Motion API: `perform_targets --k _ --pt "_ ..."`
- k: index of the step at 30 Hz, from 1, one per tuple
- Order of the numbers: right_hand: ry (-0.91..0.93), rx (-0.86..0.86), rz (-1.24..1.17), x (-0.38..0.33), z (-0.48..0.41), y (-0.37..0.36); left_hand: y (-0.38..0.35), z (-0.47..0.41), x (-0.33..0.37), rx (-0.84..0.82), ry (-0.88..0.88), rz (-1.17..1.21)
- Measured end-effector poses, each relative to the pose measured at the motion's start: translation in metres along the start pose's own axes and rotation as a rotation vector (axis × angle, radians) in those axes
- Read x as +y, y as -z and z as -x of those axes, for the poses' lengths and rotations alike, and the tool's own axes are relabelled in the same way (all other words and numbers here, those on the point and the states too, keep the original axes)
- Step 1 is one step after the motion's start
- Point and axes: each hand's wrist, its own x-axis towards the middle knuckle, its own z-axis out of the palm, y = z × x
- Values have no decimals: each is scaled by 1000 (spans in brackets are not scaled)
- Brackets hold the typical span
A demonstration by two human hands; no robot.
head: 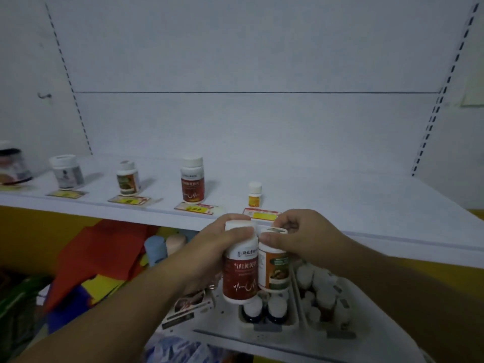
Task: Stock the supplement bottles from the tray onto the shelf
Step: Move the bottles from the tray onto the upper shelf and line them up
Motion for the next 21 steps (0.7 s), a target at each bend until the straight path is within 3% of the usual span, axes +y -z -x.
perform_targets --k 11,16,21 --pt "67 60 -72 -75 -41 -58 94 8 54 -14 -169 -93" --pt "64 59 -70 -93 -58 -64 118 -3 79 64 -280 -279" --pt "121 86 48 -110 -73 -34 120 -26 134 34 -374 -536"
